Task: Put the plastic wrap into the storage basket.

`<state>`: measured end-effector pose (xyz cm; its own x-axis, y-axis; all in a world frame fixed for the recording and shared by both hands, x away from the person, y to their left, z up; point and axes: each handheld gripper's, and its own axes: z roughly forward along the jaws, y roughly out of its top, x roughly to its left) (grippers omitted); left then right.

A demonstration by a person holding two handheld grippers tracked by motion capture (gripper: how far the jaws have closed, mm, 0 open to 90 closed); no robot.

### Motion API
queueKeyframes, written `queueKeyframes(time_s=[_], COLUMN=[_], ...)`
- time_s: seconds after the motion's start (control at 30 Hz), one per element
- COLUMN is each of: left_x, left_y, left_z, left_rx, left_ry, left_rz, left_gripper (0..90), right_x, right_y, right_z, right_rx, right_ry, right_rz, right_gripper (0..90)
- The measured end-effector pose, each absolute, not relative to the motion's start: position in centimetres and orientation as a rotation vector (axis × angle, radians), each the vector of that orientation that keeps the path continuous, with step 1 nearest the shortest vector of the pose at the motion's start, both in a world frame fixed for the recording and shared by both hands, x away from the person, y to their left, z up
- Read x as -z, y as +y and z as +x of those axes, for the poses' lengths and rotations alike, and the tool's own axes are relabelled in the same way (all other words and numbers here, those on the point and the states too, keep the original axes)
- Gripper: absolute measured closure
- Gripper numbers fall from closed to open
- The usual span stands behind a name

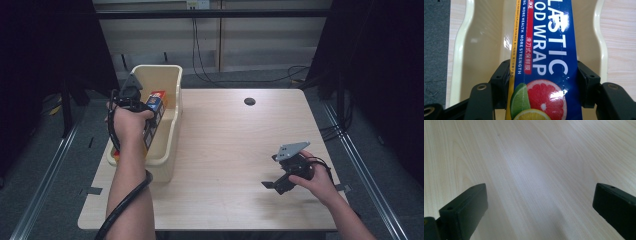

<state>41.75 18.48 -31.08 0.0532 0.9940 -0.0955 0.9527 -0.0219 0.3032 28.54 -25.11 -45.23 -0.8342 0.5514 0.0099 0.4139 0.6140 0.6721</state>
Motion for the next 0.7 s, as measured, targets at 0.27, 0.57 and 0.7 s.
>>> queueKeyframes(time_s=[0.27,0.57,0.7], left_x=[31.8,32.1,32.2], left_y=[18.4,18.4,18.4], left_z=[41.8,41.8,41.8], left_rx=[-0.189,-0.181,-0.173], left_ry=[1.985,2.005,2.010], left_rz=[2.047,2.041,2.050], left_gripper=[40.5,40.4,40.3], right_x=[45.3,45.3,45.3], right_y=[-25.1,-25.2,-25.3], right_z=[28.6,28.6,28.6], right_rx=[-1.026,-1.018,-1.021], right_ry=[2.636,2.626,2.624], right_rz=[0.804,0.811,0.815], right_gripper=[0.1,0.1,0.1])
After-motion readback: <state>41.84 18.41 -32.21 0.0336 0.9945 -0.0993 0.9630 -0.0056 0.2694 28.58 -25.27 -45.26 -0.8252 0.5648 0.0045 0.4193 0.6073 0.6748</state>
